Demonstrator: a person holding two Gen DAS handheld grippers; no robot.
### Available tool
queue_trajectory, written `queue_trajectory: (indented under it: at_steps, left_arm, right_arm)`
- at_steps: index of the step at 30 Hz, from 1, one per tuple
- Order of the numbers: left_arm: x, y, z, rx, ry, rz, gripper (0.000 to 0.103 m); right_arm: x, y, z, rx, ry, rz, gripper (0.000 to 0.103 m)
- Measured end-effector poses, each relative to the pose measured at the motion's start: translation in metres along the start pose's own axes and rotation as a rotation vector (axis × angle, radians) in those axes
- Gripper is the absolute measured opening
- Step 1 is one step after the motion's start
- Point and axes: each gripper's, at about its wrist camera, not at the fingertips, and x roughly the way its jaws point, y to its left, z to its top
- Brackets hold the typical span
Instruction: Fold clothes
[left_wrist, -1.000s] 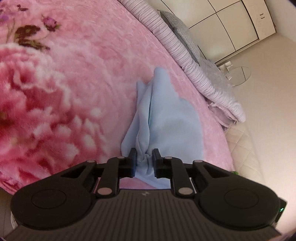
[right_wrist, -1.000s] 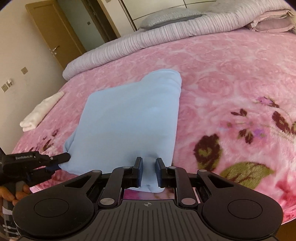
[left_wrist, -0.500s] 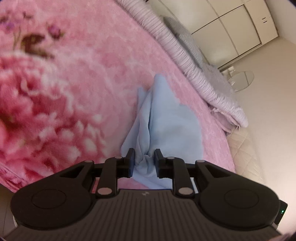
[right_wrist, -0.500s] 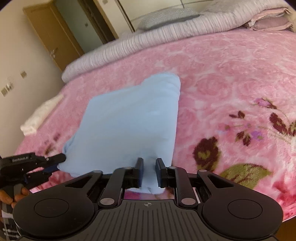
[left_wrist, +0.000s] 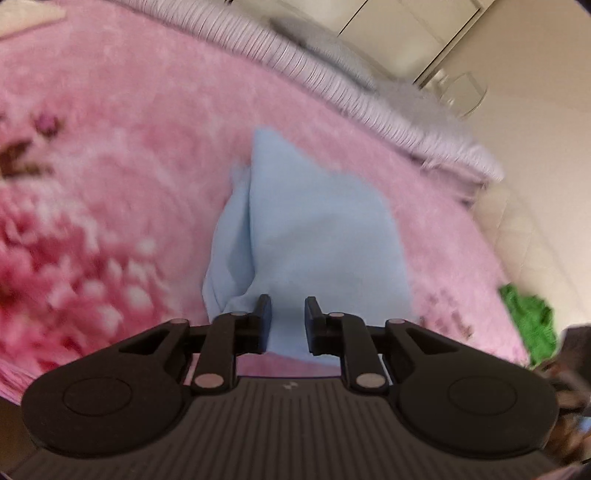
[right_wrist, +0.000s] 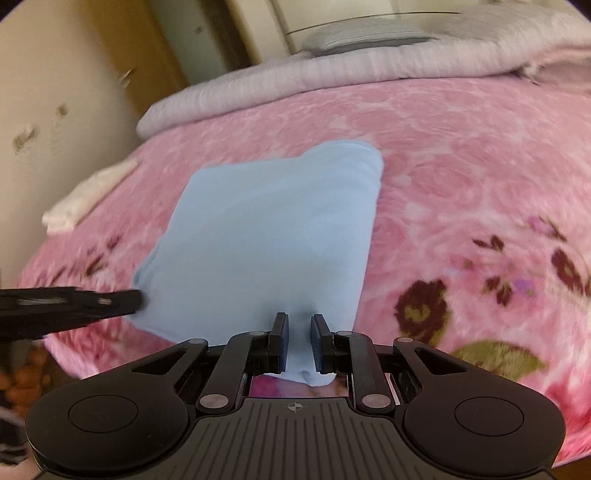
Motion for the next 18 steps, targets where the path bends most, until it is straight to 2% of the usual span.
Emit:
queue_trajectory:
  at_steps: [1, 5, 6, 8, 12, 16, 18]
  left_arm:
    - [0.002, 0.001, 0.0, 0.008, 0.0, 0.01, 0.005]
    - [-0.01, 0.001, 0.024, 0.005, 0.001, -0.021, 0.006]
    - [-0.011, 0.001, 0.033, -0.001, -0.014, -0.032, 0.019]
    - [-0.007, 0.003, 0.054, -0.018, -0.045, -0.043, 0.029]
    - [0.028, 0.007, 0.099, -0.068, -0.068, -0.046, 0.033]
    - [0.072, 0.017, 0.126, -0.177, -0.018, -0.054, 0.033]
    - [0.088, 0.021, 0.13, -0.19, -0.006, -0.066, 0.028]
  right_arm:
    - [0.0, -0.002, 0.002, -0.012, 0.014, 0.01, 0.018]
    - [0.016, -0.033, 0.02, 0.16, -0.029, 0.039, 0.018]
    - [0.02, -0.041, 0.024, 0.203, -0.04, 0.047, 0.019]
    - [0.028, -0.056, 0.033, 0.289, -0.061, 0.061, 0.021]
    - [0.045, -0.088, 0.05, 0.461, -0.104, 0.091, 0.031]
    - [0.061, -0.119, 0.067, 0.633, -0.148, 0.12, 0.037]
    - [0.071, -0.134, 0.075, 0.703, -0.159, 0.145, 0.038]
